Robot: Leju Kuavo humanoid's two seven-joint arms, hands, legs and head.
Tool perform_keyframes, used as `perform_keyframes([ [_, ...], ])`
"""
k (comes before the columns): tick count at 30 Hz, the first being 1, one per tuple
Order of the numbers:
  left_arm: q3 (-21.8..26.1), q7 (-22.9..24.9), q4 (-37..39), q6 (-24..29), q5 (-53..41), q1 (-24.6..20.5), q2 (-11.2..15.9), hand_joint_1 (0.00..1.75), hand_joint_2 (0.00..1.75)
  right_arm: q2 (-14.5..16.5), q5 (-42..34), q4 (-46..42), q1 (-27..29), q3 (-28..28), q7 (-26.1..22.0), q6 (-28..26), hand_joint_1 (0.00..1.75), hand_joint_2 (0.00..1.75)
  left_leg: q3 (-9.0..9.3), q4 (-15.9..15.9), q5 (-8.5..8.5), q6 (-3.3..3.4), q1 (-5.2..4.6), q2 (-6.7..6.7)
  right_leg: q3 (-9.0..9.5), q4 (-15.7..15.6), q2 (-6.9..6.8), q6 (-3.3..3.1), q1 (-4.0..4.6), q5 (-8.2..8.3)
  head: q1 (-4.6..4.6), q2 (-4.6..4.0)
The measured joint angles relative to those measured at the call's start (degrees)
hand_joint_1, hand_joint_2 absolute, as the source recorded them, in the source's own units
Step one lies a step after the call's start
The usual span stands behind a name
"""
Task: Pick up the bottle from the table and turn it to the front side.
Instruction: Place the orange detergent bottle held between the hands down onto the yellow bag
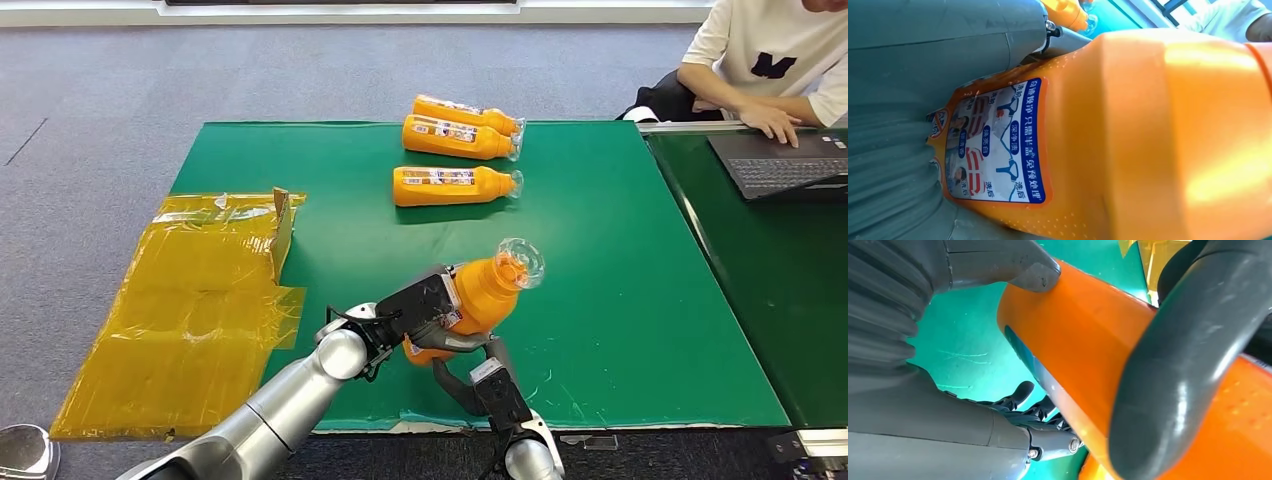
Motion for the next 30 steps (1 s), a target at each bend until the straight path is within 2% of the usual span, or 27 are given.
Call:
perform_keyframes([
  [12,-1.32,-0.03,-0.86,0.63,0.65,-0.24,0.84,1.75,1.75,-0.01,0.38,-0.39,0.08,0.0,0.05,-0.47,1.75,1.75,0.01,0.0,0.0,0.0,0.0,0.0,0.0,0.0,0.0,0.0,0.0,0.0,0.0,-0.01],
  [13,-1.34,-0.03,-1.15,1.07,0.55,-0.16,0.94,1.75,1.75,-0.04,0.63,-0.63,0.09,0.0,0.17,-0.8,1.51,1.75,0.01,0.0,0.0,0.0,0.0,0.0,0.0,0.0,0.0,0.0,0.0,0.0,0.0,-0.01],
  [16,-1.39,-0.13,-2.25,3.04,-0.33,0.19,1.27,1.75,1.75,-0.26,2.34,-1.86,0.11,0.01,1.13,-1.97,0.2,1.75,0.0,0.0,0.0,0.0,0.0,0.0,-0.01,0.0,0.0,0.0,0.0,0.0,0.0,0.0],
  [17,-1.39,-0.18,-2.61,3.69,-0.74,0.3,1.39,1.75,1.75,-0.36,3.09,-2.37,0.14,0.02,1.66,-2.31,0.0,1.75,0.0,0.0,0.0,0.0,0.0,0.0,-0.01,0.0,0.0,0.0,0.0,0.0,0.0,0.0],
  [18,-1.39,-0.16,-2.97,4.34,-1.2,0.44,1.53,1.75,1.75,-0.47,4.01,-2.98,0.21,0.04,2.54,-2.62,0.0,1.75,0.0,0.0,0.0,0.0,0.0,0.0,0.0,0.0,0.0,0.0,0.0,0.0,0.0,0.0],
  [22,-1.36,-0.66,-3.88,8.0,-3.94,2.35,2.54,1.75,1.75,-1.42,8.36,-6.58,1.39,0.07,6.91,-4.21,0.0,0.0,0.02,0.0,-0.01,-0.01,0.0,0.01,-0.01,-0.01,0.02,0.0,0.0,-0.01,0.0,0.0],
  [25,-1.13,-1.82,-4.43,11.85,-7.05,4.26,3.58,1.75,1.75,-2.78,10.69,-10.68,2.92,0.05,7.53,-5.43,0.0,0.0,-0.06,0.0,0.0,0.0,0.0,0.01,-0.09,0.0,0.01,0.0,0.0,0.0,0.0,0.0],
  [30,1.25,0.22,-8.34,14.59,-11.38,5.24,5.57,1.75,1.75,-4.96,11.7,-19.2,4.56,-0.57,10.06,-3.33,0.0,0.0,-0.04,0.0,0.0,0.0,0.0,0.04,-0.1,-0.01,0.03,0.0,0.0,0.0,0.0,0.0],
])
